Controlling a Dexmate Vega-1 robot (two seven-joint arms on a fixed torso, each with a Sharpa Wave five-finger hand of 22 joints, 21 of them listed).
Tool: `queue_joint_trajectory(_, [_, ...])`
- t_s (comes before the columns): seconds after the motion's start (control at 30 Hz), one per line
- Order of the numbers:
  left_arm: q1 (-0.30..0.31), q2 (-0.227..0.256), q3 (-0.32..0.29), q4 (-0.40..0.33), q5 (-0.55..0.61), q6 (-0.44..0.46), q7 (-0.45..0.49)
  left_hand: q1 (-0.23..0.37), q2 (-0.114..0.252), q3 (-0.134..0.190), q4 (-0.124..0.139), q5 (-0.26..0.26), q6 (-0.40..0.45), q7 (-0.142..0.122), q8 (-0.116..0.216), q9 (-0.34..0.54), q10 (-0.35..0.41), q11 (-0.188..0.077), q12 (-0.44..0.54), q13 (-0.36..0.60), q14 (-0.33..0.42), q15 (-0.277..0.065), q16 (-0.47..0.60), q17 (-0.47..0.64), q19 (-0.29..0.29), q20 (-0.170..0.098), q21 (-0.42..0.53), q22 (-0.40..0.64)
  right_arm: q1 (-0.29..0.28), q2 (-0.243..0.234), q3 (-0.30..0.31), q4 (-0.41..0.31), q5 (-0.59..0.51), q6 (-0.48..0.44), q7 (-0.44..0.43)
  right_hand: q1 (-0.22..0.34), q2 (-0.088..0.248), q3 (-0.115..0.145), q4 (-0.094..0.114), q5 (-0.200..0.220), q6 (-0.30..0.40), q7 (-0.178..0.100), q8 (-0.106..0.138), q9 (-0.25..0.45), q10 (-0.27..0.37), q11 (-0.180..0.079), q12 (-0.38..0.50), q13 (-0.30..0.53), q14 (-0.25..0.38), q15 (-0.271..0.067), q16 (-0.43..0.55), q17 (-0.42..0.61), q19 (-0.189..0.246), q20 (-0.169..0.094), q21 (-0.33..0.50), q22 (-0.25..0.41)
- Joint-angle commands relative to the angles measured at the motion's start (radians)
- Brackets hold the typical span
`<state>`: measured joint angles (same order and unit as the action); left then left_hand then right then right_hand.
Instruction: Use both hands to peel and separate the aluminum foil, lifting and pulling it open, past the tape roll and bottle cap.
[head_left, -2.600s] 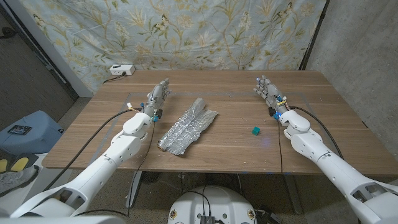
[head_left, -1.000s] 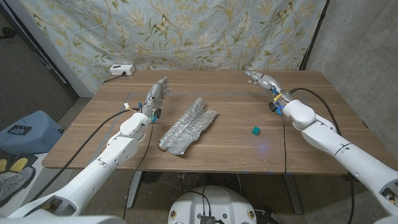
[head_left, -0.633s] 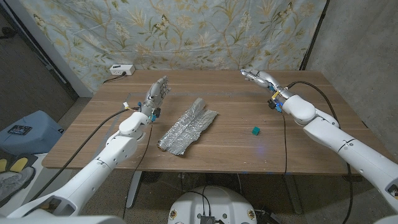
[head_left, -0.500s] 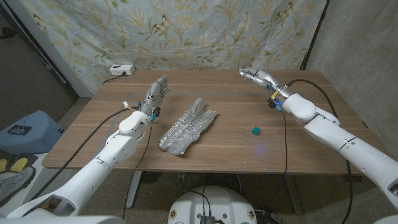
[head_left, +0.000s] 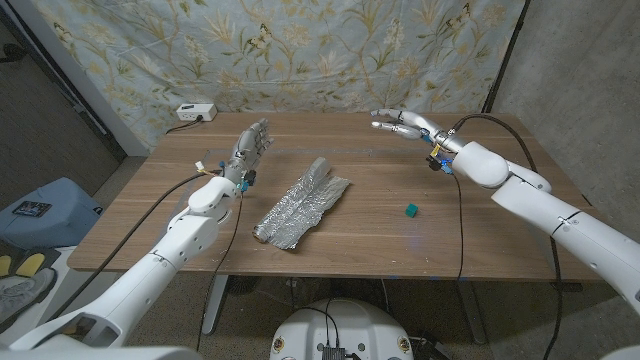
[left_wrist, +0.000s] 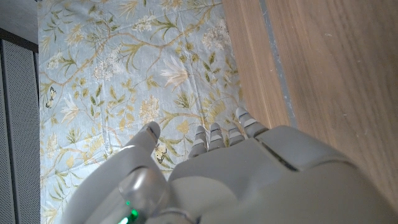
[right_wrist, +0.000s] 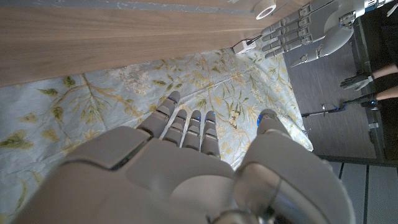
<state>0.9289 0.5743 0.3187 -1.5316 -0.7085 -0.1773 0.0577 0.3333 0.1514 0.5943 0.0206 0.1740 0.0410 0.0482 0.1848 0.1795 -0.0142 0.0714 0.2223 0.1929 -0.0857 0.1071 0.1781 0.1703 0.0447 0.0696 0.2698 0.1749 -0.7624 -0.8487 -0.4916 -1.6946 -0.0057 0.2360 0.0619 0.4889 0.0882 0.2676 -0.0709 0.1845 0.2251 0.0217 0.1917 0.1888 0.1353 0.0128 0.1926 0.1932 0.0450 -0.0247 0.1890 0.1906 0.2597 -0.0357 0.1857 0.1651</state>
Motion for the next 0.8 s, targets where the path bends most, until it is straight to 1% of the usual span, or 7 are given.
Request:
queue_joint_trajectory(0.03, [0.061,0.018,-0.033,-0.051,-0.014,-0.012,0.037,-0.002,-0.003,0.000,-0.006,0.005,-0.002,0.002,0.001,0.001,0.000,0.007,0.001,0.004,0.009,0.001,0.006,0.002,0.007,0.001,-0.003,0.002,0.034,-0.019,-0.030,-0.067,-0.110,0.017,0.061,0.022,-0.004,0.005,-0.014,-0.003,0.004,0.010,0.003,0.001,0.004,0.019,0.003,0.003,-0.003,0.004,0.003,0.001,-0.004,-0.037,0.001,0.004])
queue_joint_trajectory(0.23, [0.114,0.037,-0.060,-0.096,-0.023,-0.017,0.061,-0.004,-0.003,0.000,-0.007,0.005,-0.003,0.002,0.000,0.001,0.000,0.009,0.000,0.004,0.011,0.003,0.005,0.002,0.008,0.001,-0.004,0.002,0.050,-0.012,-0.048,-0.081,-0.152,0.035,0.089,0.041,-0.007,0.010,-0.031,-0.003,0.003,0.013,0.004,0.001,0.005,0.031,0.004,0.003,-0.006,0.007,0.003,0.000,-0.005,-0.033,0.001,0.004])
queue_joint_trajectory(0.37, [0.143,0.051,-0.076,-0.120,-0.033,-0.012,0.071,-0.004,-0.003,0.000,-0.007,0.005,-0.005,0.003,0.000,0.001,0.000,0.011,0.000,0.004,0.008,0.005,0.004,0.002,0.008,0.002,-0.006,0.002,0.059,-0.005,-0.060,-0.088,-0.179,0.042,0.104,0.053,-0.009,0.014,-0.042,-0.003,0.004,0.013,0.005,0.001,0.009,0.033,0.006,0.003,-0.006,0.009,0.003,0.000,-0.006,-0.031,0.001,0.003])
queue_joint_trajectory(0.43, [0.155,0.056,-0.084,-0.130,-0.035,-0.013,0.076,-0.005,-0.003,0.000,-0.008,0.005,-0.007,0.003,-0.001,0.001,-0.001,0.011,-0.001,0.004,0.007,0.006,0.003,0.002,0.009,0.002,-0.006,0.002,0.063,-0.001,-0.066,-0.091,-0.197,0.043,0.108,0.064,-0.010,0.017,-0.052,-0.003,0.006,0.014,0.006,0.001,0.013,0.036,0.007,0.003,-0.005,0.011,0.004,0.000,-0.005,-0.030,0.002,0.003])
queue_joint_trajectory(0.47, [0.161,0.060,-0.087,-0.135,-0.036,-0.011,0.079,-0.005,-0.002,0.000,-0.008,0.005,-0.009,0.003,-0.002,0.001,-0.002,0.011,-0.001,0.004,0.007,0.006,0.003,0.002,0.009,0.002,-0.006,0.002,0.065,0.002,-0.068,-0.092,-0.200,0.044,0.112,0.072,-0.011,0.019,-0.059,-0.003,0.008,0.019,0.007,0.001,0.016,0.042,0.009,0.003,-0.002,0.018,0.006,0.000,-0.001,-0.021,0.004,0.003])
queue_joint_trajectory(0.6, [0.180,0.070,-0.102,-0.147,-0.043,-0.015,0.079,-0.008,-0.003,-0.001,-0.008,0.005,-0.013,0.003,-0.003,0.001,-0.005,0.014,-0.003,0.004,0.005,0.009,0.002,0.002,0.008,0.004,-0.008,0.002,0.077,0.017,-0.081,-0.086,-0.220,0.048,0.123,0.082,-0.014,0.021,-0.068,-0.003,0.010,0.025,0.008,0.001,0.022,0.048,0.010,0.003,0.001,0.025,0.007,0.000,0.002,-0.013,0.005,0.003])
queue_joint_trajectory(0.8, [0.204,0.085,-0.121,-0.167,-0.046,-0.015,0.083,-0.010,-0.004,-0.002,-0.009,0.005,-0.017,0.006,-0.004,0.001,-0.007,0.015,-0.004,0.004,0.005,0.010,0.002,0.002,0.010,0.006,-0.010,0.002,0.092,0.036,-0.101,-0.081,-0.262,0.048,0.130,0.098,-0.017,0.025,-0.080,-0.002,0.019,0.022,0.011,0.002,0.041,0.045,0.017,0.004,0.010,0.028,0.011,0.000,0.008,-0.003,0.006,0.003])
